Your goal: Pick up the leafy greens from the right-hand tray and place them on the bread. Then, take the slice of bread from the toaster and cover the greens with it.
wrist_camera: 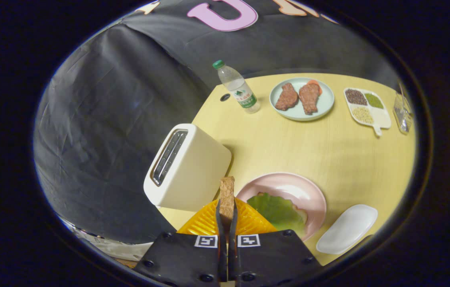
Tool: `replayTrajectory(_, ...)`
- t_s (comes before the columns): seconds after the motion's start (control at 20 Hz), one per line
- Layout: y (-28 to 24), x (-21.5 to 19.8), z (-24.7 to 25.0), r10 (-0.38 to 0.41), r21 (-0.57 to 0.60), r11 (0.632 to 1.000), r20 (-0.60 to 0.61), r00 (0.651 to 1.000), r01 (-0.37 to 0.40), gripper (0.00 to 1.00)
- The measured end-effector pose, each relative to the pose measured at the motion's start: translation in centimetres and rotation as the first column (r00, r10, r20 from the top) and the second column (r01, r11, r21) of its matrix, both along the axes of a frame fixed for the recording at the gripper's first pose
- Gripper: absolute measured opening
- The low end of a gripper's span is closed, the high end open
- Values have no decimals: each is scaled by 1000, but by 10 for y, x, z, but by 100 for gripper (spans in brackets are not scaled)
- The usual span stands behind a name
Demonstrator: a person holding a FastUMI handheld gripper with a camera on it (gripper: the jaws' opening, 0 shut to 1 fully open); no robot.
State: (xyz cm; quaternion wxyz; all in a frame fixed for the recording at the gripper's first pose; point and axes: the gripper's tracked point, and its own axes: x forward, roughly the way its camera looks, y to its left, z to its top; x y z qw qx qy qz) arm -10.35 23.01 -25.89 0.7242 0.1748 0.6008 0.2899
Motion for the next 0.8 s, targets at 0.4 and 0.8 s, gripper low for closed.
replayTrajectory(0.4,-31,-20,-45,-41,-31,999,-80,996,39,4)
replayTrajectory(0.8,-56,-23,-70,-51,-91,995,-70,996,45,14)
